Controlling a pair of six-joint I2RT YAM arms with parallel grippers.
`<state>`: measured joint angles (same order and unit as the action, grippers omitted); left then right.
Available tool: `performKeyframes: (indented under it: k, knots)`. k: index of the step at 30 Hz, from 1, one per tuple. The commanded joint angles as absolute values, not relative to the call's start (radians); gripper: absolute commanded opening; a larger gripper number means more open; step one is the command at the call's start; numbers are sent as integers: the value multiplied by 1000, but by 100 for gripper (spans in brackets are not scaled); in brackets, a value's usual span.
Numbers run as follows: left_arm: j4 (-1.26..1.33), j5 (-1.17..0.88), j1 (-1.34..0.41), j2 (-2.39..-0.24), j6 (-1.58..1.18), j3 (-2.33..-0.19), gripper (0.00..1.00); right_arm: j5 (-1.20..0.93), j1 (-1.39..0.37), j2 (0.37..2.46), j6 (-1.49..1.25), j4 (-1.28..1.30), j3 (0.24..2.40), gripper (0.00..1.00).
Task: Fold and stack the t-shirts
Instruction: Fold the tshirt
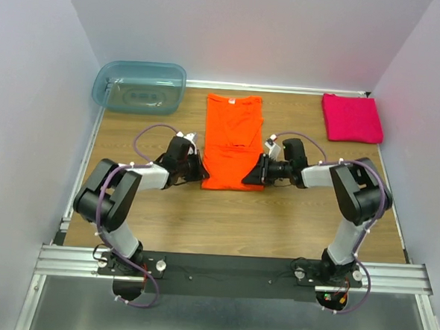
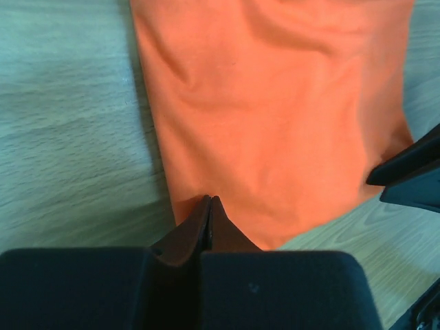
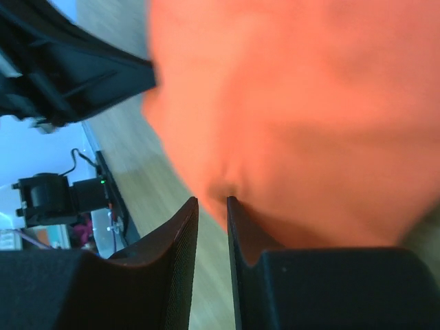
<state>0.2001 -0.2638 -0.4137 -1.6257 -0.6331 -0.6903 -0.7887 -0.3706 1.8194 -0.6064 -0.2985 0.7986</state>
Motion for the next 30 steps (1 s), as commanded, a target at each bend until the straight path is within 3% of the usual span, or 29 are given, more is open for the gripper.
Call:
performKeyframes:
  k: [1,5,12,22,26,27,29,30]
  knots:
    - [271,-328,-416,-1712,-690,-695,0,-862,-334,1926,-604,-411,743,31]
    - [276,-298,-411,-1724,-739,-635,0,-861,-290,2015,-618,-506,666,28]
    - [272,-276,-411,-1651,-781,-512,0,-801,-233,1990,-623,-574,543,26]
    - [167,-229,-413,-1418,-804,-402,1,-677,-235,1725,-621,-410,400,26]
    - [-15,-123,-431,-1295,-759,-514,23,-560,-262,1527,-555,-128,483,27]
    - [-94,-59,-439,-1242,-755,-558,40,-539,-270,1449,-546,-38,523,30]
    - [-156,-9,-471,-1169,-752,-606,53,-477,-275,1381,-545,53,560,37]
    - [-201,38,-486,-1152,-756,-615,65,-448,-279,1353,-545,93,577,41]
